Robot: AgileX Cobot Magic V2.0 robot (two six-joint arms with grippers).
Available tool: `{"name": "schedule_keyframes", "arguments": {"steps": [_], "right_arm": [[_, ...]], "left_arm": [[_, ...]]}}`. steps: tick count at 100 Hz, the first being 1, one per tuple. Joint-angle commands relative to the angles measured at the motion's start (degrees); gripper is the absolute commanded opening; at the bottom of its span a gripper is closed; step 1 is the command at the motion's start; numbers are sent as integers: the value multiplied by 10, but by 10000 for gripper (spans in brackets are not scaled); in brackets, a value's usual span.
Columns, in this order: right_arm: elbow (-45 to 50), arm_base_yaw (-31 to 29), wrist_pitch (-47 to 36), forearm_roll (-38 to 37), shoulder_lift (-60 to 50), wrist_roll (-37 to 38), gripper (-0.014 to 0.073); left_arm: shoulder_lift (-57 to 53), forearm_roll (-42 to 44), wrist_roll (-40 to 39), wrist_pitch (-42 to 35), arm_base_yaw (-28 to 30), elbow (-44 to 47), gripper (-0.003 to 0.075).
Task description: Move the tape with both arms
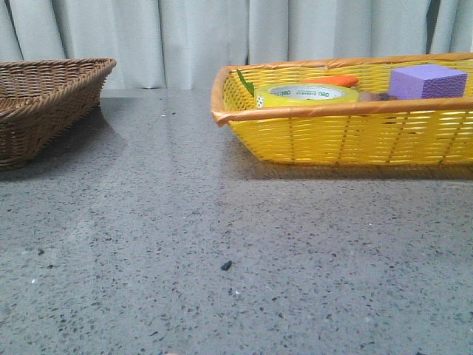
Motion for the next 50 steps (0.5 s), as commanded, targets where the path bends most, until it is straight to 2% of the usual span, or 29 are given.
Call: {"name": "schedule_keyframes", "arguments": {"steps": [1, 50], "right_arm": [[12, -3, -23, -13, -10, -5, -67], [12, -3, -163, 0, -10, -5, -67]], "left_arm": [[-17, -6, -4, -50, -5, 7, -20], [-17, -6, -4, -50, -5, 7, -20]]}}
